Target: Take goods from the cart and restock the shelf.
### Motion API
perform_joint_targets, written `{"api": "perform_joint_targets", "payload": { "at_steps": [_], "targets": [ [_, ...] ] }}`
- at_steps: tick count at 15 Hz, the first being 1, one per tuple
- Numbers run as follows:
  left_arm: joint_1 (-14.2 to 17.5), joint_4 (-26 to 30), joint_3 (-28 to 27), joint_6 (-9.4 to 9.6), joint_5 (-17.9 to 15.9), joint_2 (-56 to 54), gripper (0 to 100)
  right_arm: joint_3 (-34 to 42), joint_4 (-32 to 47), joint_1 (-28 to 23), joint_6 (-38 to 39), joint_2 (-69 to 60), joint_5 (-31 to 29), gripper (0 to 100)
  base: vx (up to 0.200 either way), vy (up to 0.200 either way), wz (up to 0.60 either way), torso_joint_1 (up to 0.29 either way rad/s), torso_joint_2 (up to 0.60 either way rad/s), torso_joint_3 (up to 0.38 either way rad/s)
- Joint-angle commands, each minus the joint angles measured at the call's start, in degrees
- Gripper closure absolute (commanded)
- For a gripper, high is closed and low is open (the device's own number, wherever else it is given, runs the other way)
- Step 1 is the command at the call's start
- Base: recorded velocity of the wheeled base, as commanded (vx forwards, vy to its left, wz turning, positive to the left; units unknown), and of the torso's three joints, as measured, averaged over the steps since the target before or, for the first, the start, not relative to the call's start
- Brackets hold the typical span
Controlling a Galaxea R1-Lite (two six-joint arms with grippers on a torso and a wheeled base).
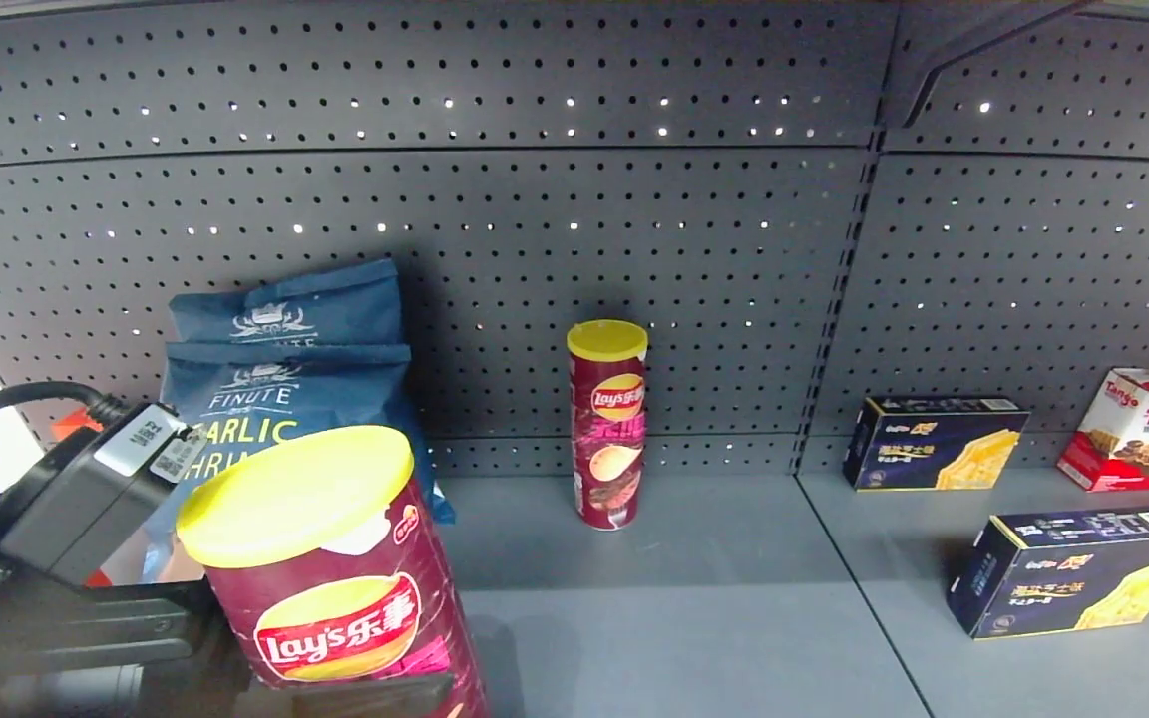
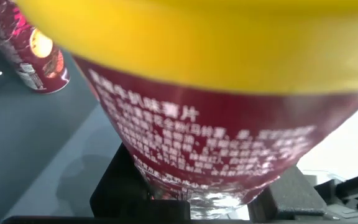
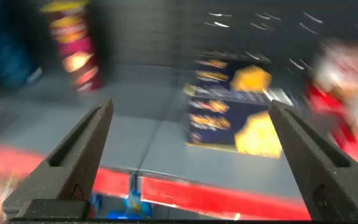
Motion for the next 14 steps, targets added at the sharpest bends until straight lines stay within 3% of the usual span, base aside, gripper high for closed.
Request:
{"api": "perform_joint_targets", "payload": {
  "at_steps": [1, 6, 10, 14],
  "targets": [
    [0.34, 0.12, 0.45, -0.17, -0.01, -0.83, 100, -6.36, 0.94, 6.11, -5.14, 13.4, 1.84, 0, 0.0, 0.0, 0.0, 0.0, 0.0, 0.0],
    [0.34, 0.03, -0.87, -1.05, -3.26, -0.48, 100, -13.39, -0.73, 14.46, -7.51, 29.22, 2.1, 0, 0.0, 0.0, 0.0, 0.0, 0.0, 0.0],
    [0.52, -0.05, 0.01, -1.13, -3.35, -0.57, 100, -13.39, -19.1, 16.04, -7.42, 46.71, -0.53, 0, 0.0, 0.0, 0.0, 0.0, 0.0, 0.0],
    [0.78, -0.05, 0.01, -1.13, -3.35, -0.66, 100, -17.35, -20.42, 17.89, -7.42, 55.14, -1.41, 0, 0.0, 0.0, 0.0, 0.0, 0.0, 0.0]
  ]
}}
